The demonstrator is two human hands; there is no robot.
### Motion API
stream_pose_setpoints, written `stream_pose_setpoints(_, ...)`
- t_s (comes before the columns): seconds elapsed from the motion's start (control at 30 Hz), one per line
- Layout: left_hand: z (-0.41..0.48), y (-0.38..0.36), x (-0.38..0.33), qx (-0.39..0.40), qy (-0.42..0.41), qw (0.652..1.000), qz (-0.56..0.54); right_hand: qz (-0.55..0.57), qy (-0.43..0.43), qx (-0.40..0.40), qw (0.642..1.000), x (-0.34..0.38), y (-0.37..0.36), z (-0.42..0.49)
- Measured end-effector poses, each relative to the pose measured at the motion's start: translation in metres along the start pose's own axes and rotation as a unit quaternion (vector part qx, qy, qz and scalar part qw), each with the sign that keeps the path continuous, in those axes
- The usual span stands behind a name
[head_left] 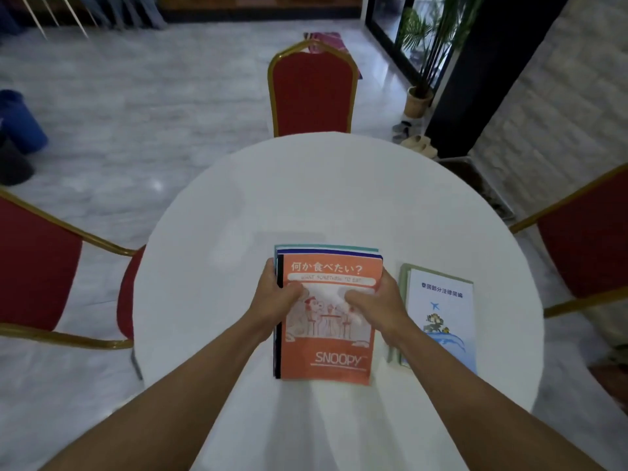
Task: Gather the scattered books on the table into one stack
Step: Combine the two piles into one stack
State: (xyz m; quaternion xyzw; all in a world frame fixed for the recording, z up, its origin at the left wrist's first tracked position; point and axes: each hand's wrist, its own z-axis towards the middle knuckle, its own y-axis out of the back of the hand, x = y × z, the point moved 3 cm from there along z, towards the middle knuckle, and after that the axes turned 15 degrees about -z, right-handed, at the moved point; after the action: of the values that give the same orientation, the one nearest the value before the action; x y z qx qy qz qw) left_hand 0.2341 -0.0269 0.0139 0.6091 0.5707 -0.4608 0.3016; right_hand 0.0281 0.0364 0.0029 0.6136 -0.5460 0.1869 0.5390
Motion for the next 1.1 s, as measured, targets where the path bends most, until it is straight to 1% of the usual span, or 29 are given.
stream_pose_setpoints(0.07, -0.001, -0.007, -0.017, -0.013, -0.047, 0.999, -0.011, 0.024, 0.032, -0.036, 0.999, 0.017, 0.006, 0.000)
stream_pose_setpoints(0.17, -0.003, -0.008, -0.033, -0.016, -0.100, 0.995, -0.012, 0.051, 0.054, -0.086, 0.993, 0.027, 0.010, -0.002)
stream_pose_setpoints(0.3, -0.010, -0.003, -0.032, -0.017, -0.132, 0.991, 0.022, 0.059, 0.062, -0.117, 0.989, 0.019, 0.007, -0.013)
stream_pose_setpoints(0.43, -0.013, 0.006, -0.025, 0.038, -0.142, 0.985, 0.094, 0.019, 0.091, -0.097, 0.991, 0.011, 0.008, -0.017)
stream_pose_setpoints(0.5, -0.015, 0.011, -0.020, 0.064, -0.137, 0.978, 0.142, -0.025, 0.098, -0.069, 0.992, 0.004, 0.009, -0.017)
stream_pose_setpoints(0.57, -0.015, 0.015, -0.014, 0.067, -0.129, 0.974, 0.172, -0.059, 0.094, -0.034, 0.993, -0.010, 0.006, -0.016)
stream_pose_setpoints(0.67, -0.011, 0.018, -0.009, 0.065, -0.130, 0.973, 0.180, -0.075, 0.100, -0.015, 0.992, -0.029, 0.003, -0.013)
stream_pose_setpoints(0.9, -0.007, 0.020, -0.018, 0.066, -0.157, 0.966, 0.195, -0.084, 0.123, -0.046, 0.988, -0.029, 0.000, -0.013)
stream_pose_setpoints(1.0, -0.003, 0.022, -0.012, 0.061, -0.138, 0.969, 0.194, -0.086, 0.097, -0.033, 0.991, -0.032, -0.005, -0.011)
stream_pose_setpoints(1.1, -0.001, 0.024, -0.006, 0.050, -0.126, 0.972, 0.192, -0.084, 0.094, -0.029, 0.992, -0.037, -0.008, -0.011)
